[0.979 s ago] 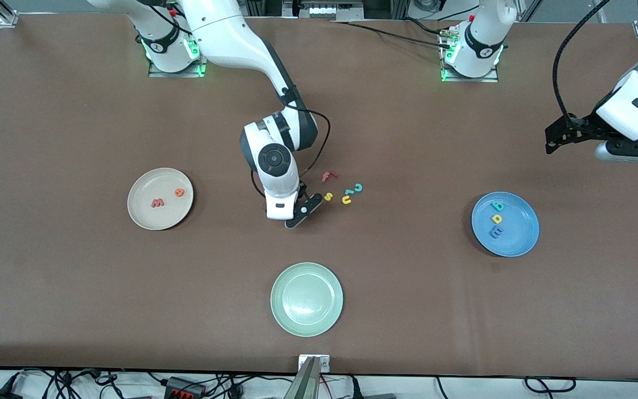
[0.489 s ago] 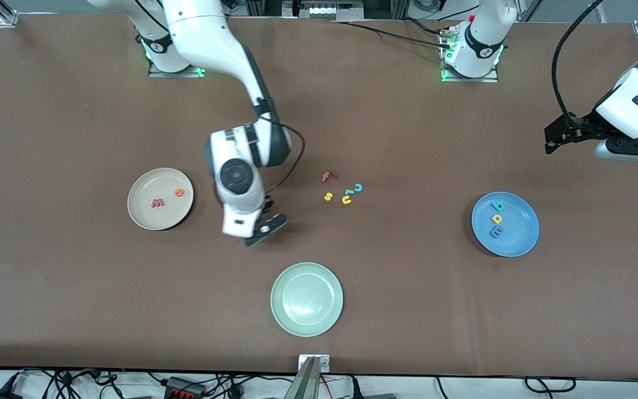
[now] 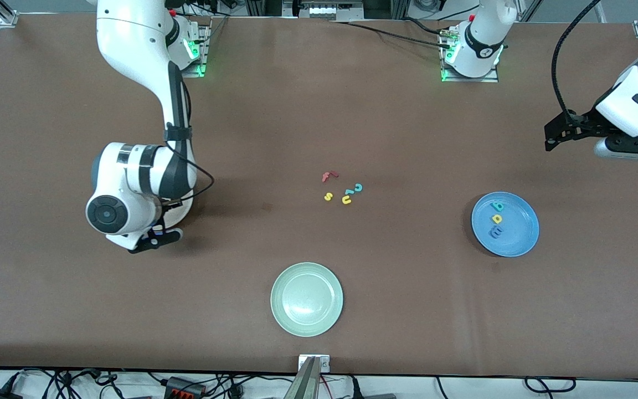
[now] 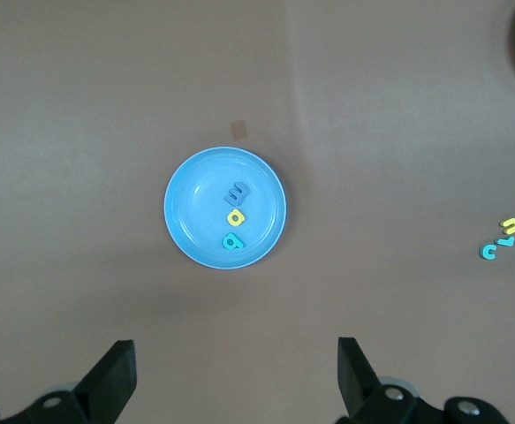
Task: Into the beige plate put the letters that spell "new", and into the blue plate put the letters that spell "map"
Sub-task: 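Carry the u to the brown plate and open the right gripper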
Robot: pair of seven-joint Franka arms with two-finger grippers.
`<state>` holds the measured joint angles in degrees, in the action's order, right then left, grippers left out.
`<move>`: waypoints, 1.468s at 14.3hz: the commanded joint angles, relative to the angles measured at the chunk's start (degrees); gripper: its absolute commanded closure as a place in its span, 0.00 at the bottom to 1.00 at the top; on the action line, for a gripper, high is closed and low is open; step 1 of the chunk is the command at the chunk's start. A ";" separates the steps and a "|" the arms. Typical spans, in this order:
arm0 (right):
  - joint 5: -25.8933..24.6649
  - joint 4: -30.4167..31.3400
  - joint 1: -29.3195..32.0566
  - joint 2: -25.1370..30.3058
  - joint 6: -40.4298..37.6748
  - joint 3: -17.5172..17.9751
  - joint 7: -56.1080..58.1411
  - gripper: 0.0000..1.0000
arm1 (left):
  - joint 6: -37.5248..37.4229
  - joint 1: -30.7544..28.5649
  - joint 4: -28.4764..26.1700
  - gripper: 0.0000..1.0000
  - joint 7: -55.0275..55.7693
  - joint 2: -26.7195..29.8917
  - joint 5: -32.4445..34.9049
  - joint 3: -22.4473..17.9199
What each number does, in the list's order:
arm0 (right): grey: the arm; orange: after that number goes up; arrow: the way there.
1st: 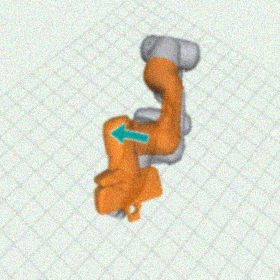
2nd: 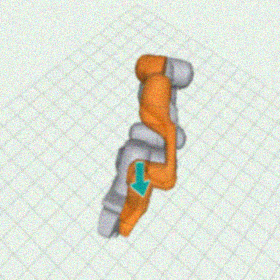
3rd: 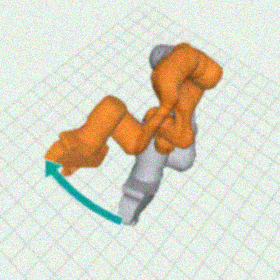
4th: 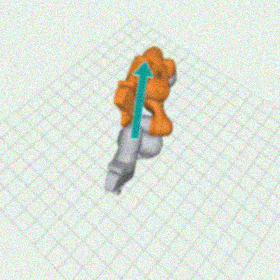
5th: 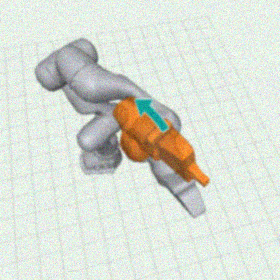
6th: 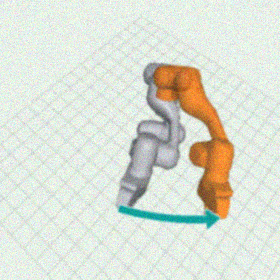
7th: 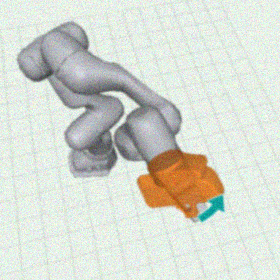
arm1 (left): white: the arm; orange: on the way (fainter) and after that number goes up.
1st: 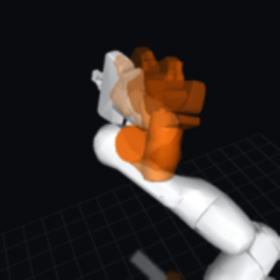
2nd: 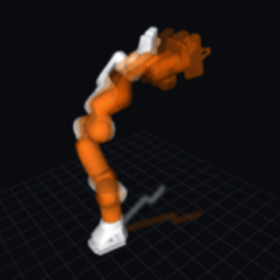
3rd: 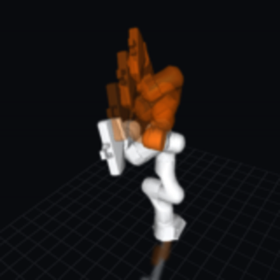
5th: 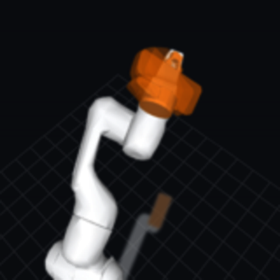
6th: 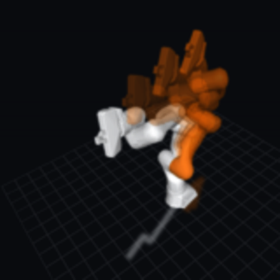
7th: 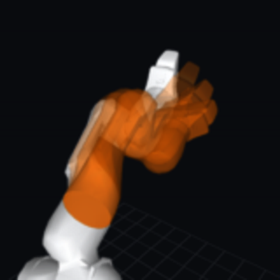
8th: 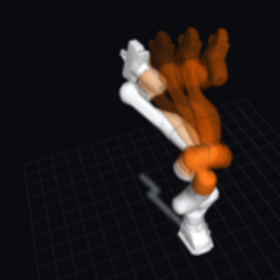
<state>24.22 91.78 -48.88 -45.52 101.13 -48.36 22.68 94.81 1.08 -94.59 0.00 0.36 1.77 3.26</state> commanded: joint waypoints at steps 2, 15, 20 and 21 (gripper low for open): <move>0.74 10.51 -1.39 3.42 5.46 -0.95 3.67 0.84 | -1.30 0.15 1.52 0.00 -0.87 -0.45 -1.24 -0.10; 4.26 5.78 -2.36 5.44 2.84 -6.75 2.98 0.00 | -2.17 0.33 1.69 0.00 -0.87 -0.18 -1.07 0.08; 4.43 1.65 -0.95 5.26 3.46 -6.66 2.98 0.00 | -2.09 0.33 1.69 0.00 -0.87 -0.27 -1.07 0.08; 4.87 0.86 -0.86 5.26 3.46 -6.66 3.07 0.00 | -2.00 0.33 1.69 0.00 -0.79 -0.27 -1.16 0.08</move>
<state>27.58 95.36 -50.87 -39.86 105.23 -55.35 25.54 94.03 1.42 -94.28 -0.01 0.36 1.77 3.36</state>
